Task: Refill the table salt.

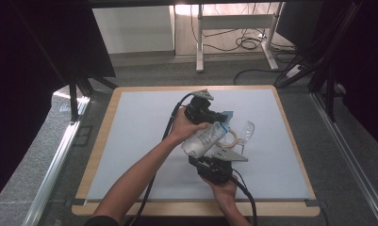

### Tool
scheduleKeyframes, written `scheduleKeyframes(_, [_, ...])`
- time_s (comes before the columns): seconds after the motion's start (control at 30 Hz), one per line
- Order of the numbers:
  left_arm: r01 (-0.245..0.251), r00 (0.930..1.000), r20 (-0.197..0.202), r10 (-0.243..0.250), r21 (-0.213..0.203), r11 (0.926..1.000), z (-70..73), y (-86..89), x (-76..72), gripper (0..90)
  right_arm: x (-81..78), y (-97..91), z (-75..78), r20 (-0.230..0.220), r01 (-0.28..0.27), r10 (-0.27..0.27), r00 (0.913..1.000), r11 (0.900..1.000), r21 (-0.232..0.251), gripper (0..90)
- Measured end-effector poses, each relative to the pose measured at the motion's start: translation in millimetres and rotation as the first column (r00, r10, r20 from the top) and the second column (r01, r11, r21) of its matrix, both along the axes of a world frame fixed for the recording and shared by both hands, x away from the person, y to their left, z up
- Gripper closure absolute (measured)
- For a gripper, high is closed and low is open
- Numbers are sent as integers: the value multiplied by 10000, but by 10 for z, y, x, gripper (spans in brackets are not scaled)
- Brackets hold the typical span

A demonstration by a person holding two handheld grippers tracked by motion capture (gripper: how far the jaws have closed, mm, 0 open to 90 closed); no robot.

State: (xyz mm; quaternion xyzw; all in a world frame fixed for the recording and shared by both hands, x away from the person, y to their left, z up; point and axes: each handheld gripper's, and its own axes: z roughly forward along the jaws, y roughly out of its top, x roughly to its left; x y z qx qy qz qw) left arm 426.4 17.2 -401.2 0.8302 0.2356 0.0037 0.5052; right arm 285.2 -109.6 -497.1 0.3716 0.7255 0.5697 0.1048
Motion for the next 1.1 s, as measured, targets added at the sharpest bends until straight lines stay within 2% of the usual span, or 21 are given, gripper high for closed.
scheduleKeyframes(0.27, [15, 10000, -23, -15, -83, 10000, -4, 9, -1, 900, -2, -1, -1, 63, -64, 64, 10000, 10000, -7, 718])
scheduleKeyframes(0.57, [62, 10000, -41, -62, 19, 10000, 7, 15, 17, 900, -7, -23, 11, 45, -103, 102, 9999, 9999, 96, 719])
scheduleKeyframes(0.77, [145, 9999, -60, -144, 92, 9999, 0, -12, 26, 900, -18, -13, 23, -36, -11, 12, 10000, 9996, 293, 718])
scheduleKeyframes(1.1, [194, 9997, -117, -192, 105, 9998, 0, -32, 44, 900, -18, -5, 33, -70, 118, -115, 9999, 9995, 308, 718])
